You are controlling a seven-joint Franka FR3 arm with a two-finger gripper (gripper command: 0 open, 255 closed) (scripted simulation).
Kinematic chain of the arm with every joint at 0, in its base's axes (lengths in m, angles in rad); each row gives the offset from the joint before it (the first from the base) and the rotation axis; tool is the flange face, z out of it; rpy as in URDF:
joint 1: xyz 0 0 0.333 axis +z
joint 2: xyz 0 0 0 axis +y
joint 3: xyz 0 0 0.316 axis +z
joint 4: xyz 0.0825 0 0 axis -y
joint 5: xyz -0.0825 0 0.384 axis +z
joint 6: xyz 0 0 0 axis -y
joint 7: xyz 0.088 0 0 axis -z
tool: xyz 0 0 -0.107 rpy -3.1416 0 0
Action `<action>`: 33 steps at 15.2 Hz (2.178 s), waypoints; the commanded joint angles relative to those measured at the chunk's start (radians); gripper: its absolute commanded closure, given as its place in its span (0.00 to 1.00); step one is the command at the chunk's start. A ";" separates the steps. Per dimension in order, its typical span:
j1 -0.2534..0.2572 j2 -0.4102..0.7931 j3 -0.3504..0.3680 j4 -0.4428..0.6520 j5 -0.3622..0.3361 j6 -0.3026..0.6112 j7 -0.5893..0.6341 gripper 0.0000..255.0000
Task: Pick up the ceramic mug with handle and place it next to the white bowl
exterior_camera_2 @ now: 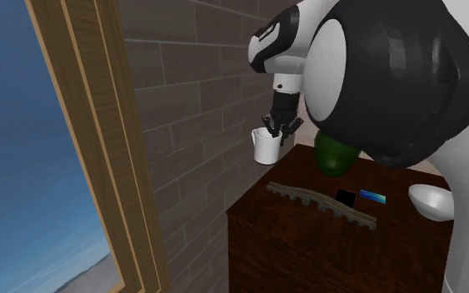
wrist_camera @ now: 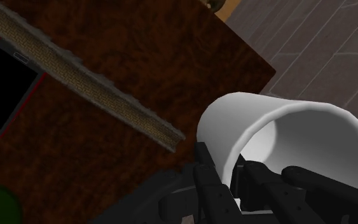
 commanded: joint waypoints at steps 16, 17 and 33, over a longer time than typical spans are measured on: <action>-0.205 -0.191 -0.153 -0.258 0.001 0.043 -0.363 1.00; -0.217 -0.193 -0.163 -0.260 0.001 0.041 -0.386 1.00; -0.433 -0.082 -0.325 -0.121 0.041 -0.018 -0.763 1.00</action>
